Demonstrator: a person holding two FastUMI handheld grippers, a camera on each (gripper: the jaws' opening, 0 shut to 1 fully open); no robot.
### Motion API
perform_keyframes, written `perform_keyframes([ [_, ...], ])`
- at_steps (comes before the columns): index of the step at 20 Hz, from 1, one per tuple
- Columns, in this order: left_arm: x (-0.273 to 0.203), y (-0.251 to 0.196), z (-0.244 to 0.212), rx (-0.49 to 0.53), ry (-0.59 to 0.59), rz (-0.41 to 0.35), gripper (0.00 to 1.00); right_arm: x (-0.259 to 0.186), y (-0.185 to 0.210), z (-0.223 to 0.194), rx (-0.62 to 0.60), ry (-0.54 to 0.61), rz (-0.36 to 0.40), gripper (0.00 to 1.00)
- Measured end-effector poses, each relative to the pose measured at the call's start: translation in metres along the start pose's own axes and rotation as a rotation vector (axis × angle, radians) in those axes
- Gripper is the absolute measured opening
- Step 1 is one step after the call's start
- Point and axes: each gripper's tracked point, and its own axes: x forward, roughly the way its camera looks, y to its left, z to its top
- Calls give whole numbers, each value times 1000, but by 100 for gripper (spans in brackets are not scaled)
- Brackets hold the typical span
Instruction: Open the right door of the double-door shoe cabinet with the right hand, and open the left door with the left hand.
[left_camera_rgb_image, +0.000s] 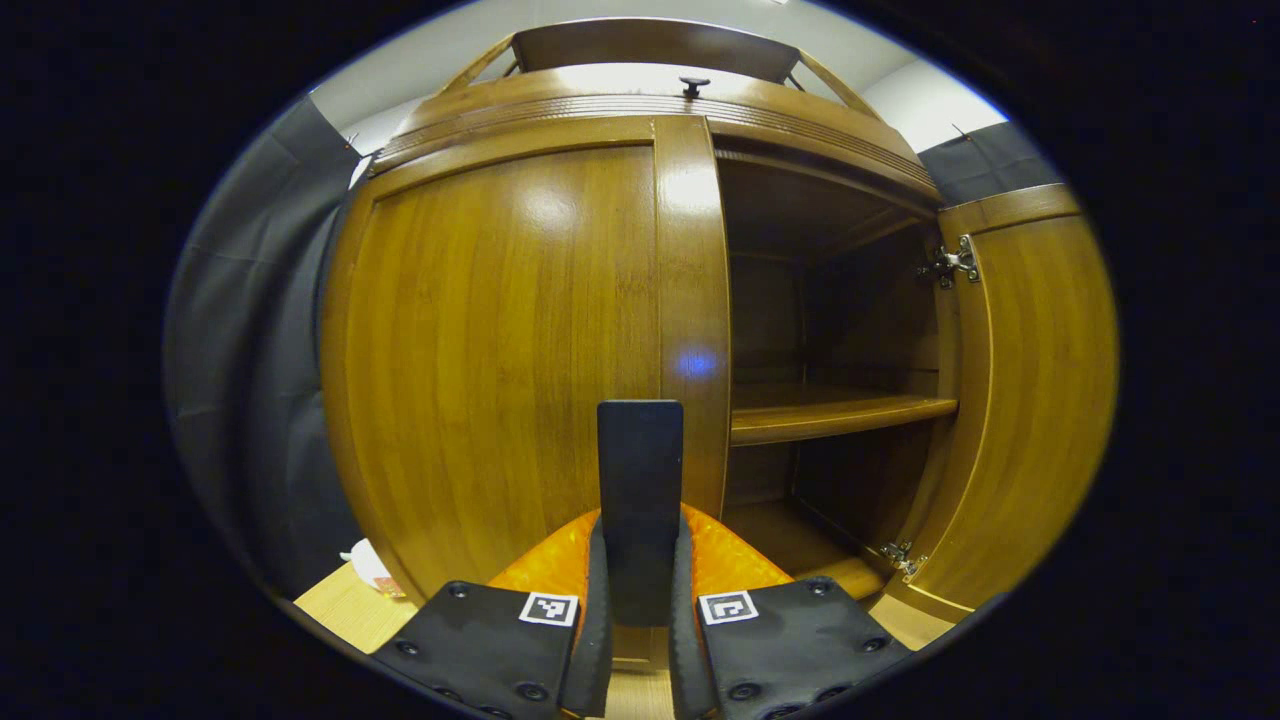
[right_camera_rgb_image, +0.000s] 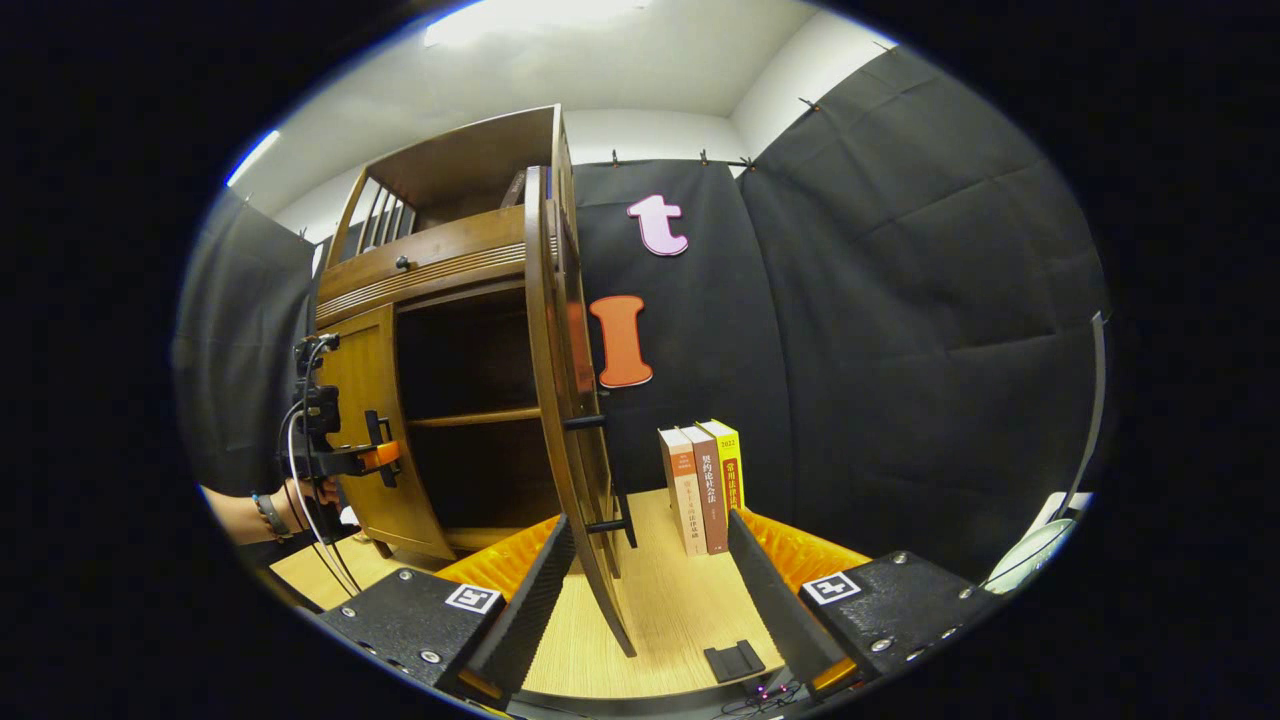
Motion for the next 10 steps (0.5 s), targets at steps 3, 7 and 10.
perform_keyframes([
  [3,-36,9,1,4,0,25,29,1,9,2,-8,-5,15,100],
  [7,-83,36,3,-25,13,47,29,4,20,3,-11,-4,30,100],
  [10,-110,54,5,-22,13,59,30,5,28,2,-17,1,41,100],
])
